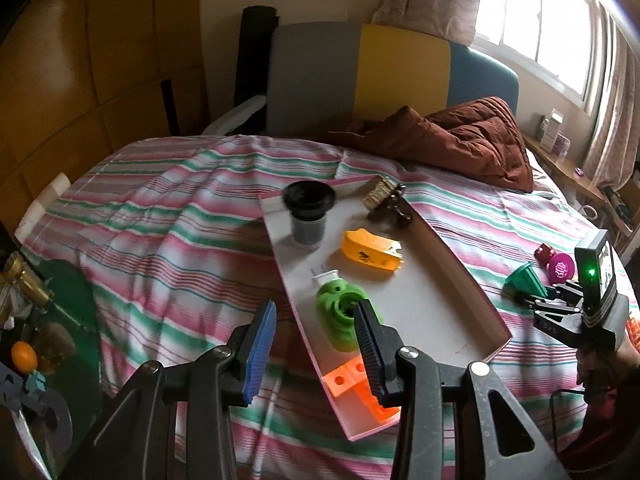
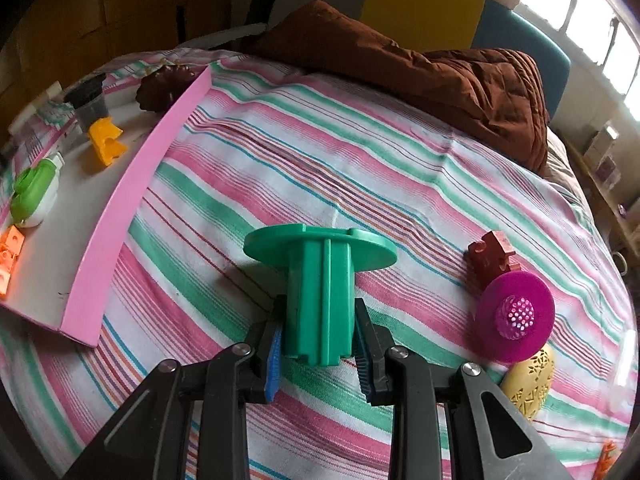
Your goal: Organize rigid objects
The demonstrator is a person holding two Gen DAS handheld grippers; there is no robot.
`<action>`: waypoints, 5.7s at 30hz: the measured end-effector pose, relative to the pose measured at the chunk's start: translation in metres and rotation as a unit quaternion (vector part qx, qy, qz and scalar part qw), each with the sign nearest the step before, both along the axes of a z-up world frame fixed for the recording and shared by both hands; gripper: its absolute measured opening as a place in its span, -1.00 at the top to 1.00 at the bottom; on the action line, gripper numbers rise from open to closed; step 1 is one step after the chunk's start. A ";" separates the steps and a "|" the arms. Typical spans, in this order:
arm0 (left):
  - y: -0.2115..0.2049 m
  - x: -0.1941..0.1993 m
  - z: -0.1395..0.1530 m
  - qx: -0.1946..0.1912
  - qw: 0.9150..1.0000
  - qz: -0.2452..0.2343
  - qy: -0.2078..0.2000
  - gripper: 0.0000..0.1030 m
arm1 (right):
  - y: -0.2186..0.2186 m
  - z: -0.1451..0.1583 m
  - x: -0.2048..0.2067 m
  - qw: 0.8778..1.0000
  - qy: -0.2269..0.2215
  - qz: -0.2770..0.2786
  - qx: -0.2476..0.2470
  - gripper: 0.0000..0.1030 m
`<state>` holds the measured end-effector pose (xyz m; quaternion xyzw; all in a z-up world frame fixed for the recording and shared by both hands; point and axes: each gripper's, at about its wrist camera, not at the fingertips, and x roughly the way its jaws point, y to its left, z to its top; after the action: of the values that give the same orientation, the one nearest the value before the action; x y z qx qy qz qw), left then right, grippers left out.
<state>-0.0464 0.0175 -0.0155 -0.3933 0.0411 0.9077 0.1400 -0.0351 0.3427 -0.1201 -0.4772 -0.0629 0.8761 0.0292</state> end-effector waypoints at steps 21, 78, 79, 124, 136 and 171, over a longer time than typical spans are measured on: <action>-0.037 0.002 -0.013 0.012 0.999 0.038 -0.013 0.21 | -0.004 0.008 0.024 0.991 -0.007 -0.119 -0.059 0.42; -0.021 0.012 -0.019 0.012 1.000 0.014 -0.025 0.21 | -0.053 0.051 0.012 0.995 0.018 -0.046 -0.087 0.41; -0.022 0.012 -0.018 0.013 1.000 0.014 -0.024 0.21 | -0.057 0.057 0.011 0.995 0.026 -0.036 -0.093 0.41; -0.046 0.012 -0.016 0.015 0.999 0.047 -0.022 0.21 | -0.186 0.058 -0.056 0.994 0.046 0.103 -0.010 -0.38; -0.031 0.018 -0.012 0.001 0.999 0.028 -0.015 0.20 | -0.127 0.073 0.002 0.996 0.075 0.044 -0.027 -0.49; 0.142 0.029 0.004 -0.056 0.986 -0.155 0.013 0.17 | 0.164 0.093 0.152 0.886 0.206 -0.382 -0.163 -0.68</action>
<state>-0.0178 0.1590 -0.0112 -0.3777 0.1546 0.8763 0.2561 0.1171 0.5064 -0.0274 -0.2713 0.2758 0.8735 0.2955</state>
